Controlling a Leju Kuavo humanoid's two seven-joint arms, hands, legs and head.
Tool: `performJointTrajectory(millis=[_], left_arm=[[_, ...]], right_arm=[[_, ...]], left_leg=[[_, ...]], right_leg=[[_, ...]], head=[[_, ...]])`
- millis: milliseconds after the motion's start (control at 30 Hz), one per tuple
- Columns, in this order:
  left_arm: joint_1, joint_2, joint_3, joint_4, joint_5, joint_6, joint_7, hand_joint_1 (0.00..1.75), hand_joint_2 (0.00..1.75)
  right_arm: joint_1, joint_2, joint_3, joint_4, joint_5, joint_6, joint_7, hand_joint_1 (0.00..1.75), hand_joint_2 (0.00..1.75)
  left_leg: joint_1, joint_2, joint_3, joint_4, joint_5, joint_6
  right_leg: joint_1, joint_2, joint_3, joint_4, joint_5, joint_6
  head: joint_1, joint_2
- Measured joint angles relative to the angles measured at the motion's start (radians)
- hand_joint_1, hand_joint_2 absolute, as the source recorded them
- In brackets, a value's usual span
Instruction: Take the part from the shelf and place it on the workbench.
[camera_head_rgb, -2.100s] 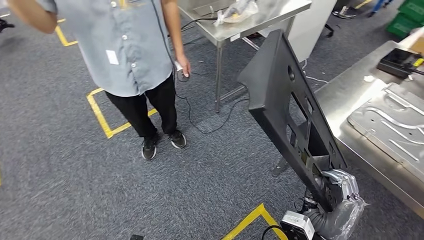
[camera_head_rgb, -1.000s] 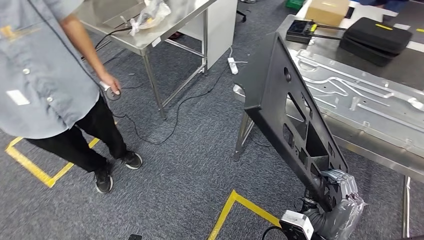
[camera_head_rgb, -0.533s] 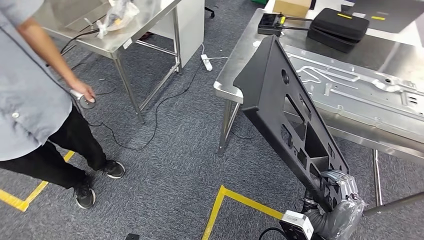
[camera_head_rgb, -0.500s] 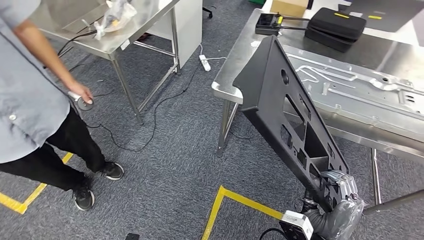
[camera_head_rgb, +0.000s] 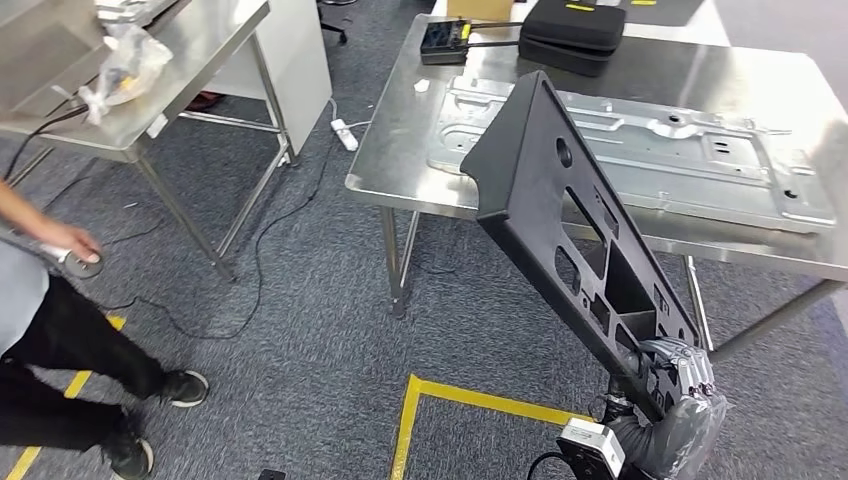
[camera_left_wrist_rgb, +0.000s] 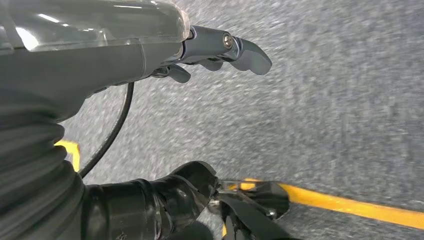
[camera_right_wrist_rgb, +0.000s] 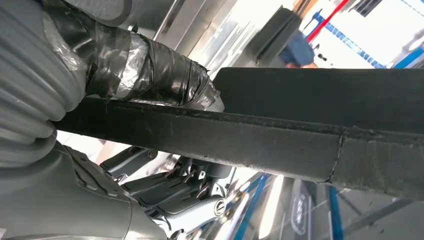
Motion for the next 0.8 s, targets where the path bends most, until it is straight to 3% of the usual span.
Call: performJointTrajectory(millis=[33,100,167,233,300,333,367,400,433,500,567,633,700,733,800], left_arm=[[0.000,0.001,0.000,0.000,0.000,0.000,0.000,0.00,1.75],[-0.001,0.002,0.000,0.000,-0.001,0.000,0.000,0.00,1.75],[-0.004,0.001,0.000,0.000,-0.002,0.000,0.000,0.00,1.75],[-0.005,0.001,0.000,0.000,-0.003,0.000,0.000,0.00,1.75],[-0.003,0.000,0.000,0.000,-0.004,0.000,0.000,0.00,1.75],[-0.002,0.000,0.000,0.000,-0.005,0.000,0.000,0.00,1.75],[-0.001,0.000,0.000,0.000,-0.005,0.000,0.000,0.00,1.75],[0.000,0.001,0.000,0.000,-0.005,0.000,0.000,0.00,1.75],[0.000,0.001,0.000,0.000,-0.005,0.000,0.000,0.00,1.75],[-0.002,0.001,0.000,0.000,-0.005,0.000,0.000,0.00,1.75],[-0.006,0.000,0.000,0.000,-0.006,-0.001,0.000,0.00,1.75],[-0.009,-0.001,0.000,0.000,-0.006,-0.002,0.000,0.00,1.75],[-0.009,-0.001,0.000,0.000,-0.006,-0.002,0.000,0.00,1.75],[-0.009,-0.001,0.000,0.000,-0.006,-0.003,0.000,0.00,1.75],[-0.007,0.000,0.000,0.000,-0.007,-0.003,0.000,0.00,1.75]], right_arm=[[-0.001,0.000,0.000,0.000,0.000,0.000,0.000,1.75,1.75],[-0.001,0.000,0.001,0.000,0.000,0.000,0.000,1.75,1.75],[0.000,-0.002,0.002,0.000,0.000,0.000,0.000,1.75,1.75],[0.001,-0.005,0.002,0.000,0.000,-0.001,0.001,1.75,1.75],[-0.001,-0.007,0.003,0.000,0.000,-0.001,0.000,1.75,1.75],[-0.001,-0.008,0.004,0.000,0.000,-0.001,0.001,1.75,1.75],[-0.001,-0.008,0.005,0.000,0.000,-0.001,0.001,1.75,1.75],[-0.001,-0.010,0.005,0.001,0.000,-0.001,0.003,1.75,1.75],[0.000,-0.012,0.006,0.002,0.000,-0.001,0.004,1.75,1.75],[-0.001,-0.018,0.011,0.004,0.000,-0.001,0.009,1.75,1.75],[-0.002,-0.026,0.021,0.004,0.001,-0.001,0.015,1.75,1.75],[-0.003,-0.035,0.032,0.005,0.001,-0.001,0.022,1.75,1.75],[-0.003,-0.043,0.042,0.006,0.001,-0.001,0.028,1.75,1.75],[-0.005,-0.046,0.047,0.007,0.001,-0.001,0.032,1.75,1.75],[-0.013,-0.053,0.060,0.012,0.003,0.001,0.044,1.75,1.75]], left_leg=[[0.003,-0.024,0.021,-0.055,0.022,0.001],[0.004,-0.055,0.036,-0.097,0.027,0.008],[0.003,-0.037,0.037,-0.103,0.030,0.019],[0.007,-0.013,0.044,-0.113,0.035,0.031],[0.007,0.013,0.049,-0.120,0.035,0.038],[0.005,0.026,0.050,-0.120,0.033,0.039],[0.004,0.039,0.051,-0.120,0.031,0.040],[0.004,0.050,0.052,-0.120,0.029,0.039],[0.004,0.058,0.055,-0.120,0.026,0.038],[0.004,0.069,0.063,-0.121,0.021,0.034],[0.002,0.074,0.069,-0.122,0.016,0.027],[0.002,0.077,0.071,-0.127,0.016,0.018],[0.000,0.076,0.077,-0.130,0.012,0.006],[-0.001,0.068,0.073,-0.115,0.000,0.003],[0.001,0.045,0.030,-0.023,-0.049,0.001]], right_leg=[[0.001,0.012,-0.003,0.009,-0.005,0.006],[0.000,0.031,-0.015,0.021,-0.009,0.019],[-0.004,0.048,-0.022,0.021,-0.006,0.030],[-0.002,0.021,-0.035,0.047,-0.022,0.040],[-0.001,-0.039,-0.085,0.146,-0.073,0.051],[-0.003,-0.059,-0.120,0.212,-0.101,0.055],[-0.006,-0.068,-0.149,0.266,-0.117,0.058],[-0.007,-0.072,-0.164,0.289,-0.115,0.059],[-0.008,-0.074,-0.157,0.271,-0.094,0.058],[-0.006,-0.081,-0.089,0.140,-0.025,0.050],[0.002,-0.090,-0.031,0.028,0.009,0.036],[0.010,-0.092,-0.022,0.008,0.006,0.026],[0.007,-0.088,-0.012,-0.007,0.010,0.015],[0.004,-0.086,-0.004,-0.018,0.013,0.009],[-0.001,-0.083,0.008,-0.032,0.016,-0.002]], head=[[0.000,0.000],[0.001,0.000],[0.000,0.000],[0.003,0.000],[0.006,0.000],[0.007,0.000],[0.007,0.000],[0.006,0.000],[0.006,0.000],[0.006,0.000],[0.006,0.000],[0.006,0.000],[0.006,0.000],[0.005,0.000],[0.002,0.000]])
